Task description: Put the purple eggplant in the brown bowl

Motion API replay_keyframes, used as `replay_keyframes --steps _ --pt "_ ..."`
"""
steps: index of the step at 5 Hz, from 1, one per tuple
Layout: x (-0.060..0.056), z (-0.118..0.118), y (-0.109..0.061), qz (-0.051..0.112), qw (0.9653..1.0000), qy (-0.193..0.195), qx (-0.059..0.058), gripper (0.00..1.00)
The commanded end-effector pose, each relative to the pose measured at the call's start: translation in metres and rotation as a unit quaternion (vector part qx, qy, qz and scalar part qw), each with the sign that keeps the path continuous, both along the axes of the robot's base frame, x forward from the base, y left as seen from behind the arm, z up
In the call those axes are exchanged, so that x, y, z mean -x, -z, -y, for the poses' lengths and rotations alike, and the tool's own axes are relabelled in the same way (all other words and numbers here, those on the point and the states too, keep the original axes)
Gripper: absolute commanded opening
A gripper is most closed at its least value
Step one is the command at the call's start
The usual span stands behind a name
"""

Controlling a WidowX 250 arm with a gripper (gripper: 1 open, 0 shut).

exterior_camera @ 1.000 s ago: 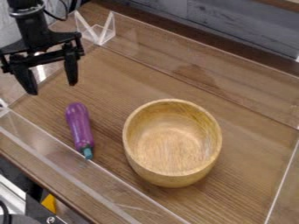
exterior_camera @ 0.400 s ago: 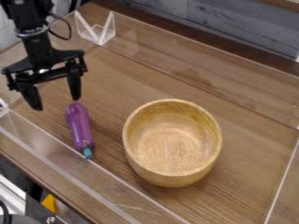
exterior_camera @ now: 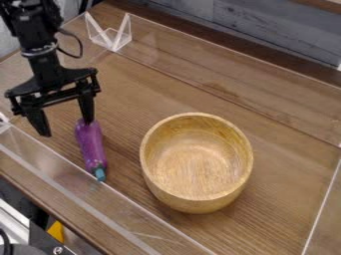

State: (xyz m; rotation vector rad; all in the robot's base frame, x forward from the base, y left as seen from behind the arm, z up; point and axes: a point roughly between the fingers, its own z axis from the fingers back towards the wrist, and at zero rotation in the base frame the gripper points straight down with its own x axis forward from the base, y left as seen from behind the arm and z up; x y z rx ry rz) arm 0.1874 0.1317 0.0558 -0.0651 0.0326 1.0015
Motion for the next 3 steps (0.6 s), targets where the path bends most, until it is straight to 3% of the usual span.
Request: replay_keyframes --steps 1,3 --pt "-0.005 0.001 0.001 0.010 0.9999 -0.002 -0.008 1.00" --pt "-0.006 0.008 0.011 0.009 0.9999 -0.005 -0.008 1.00"
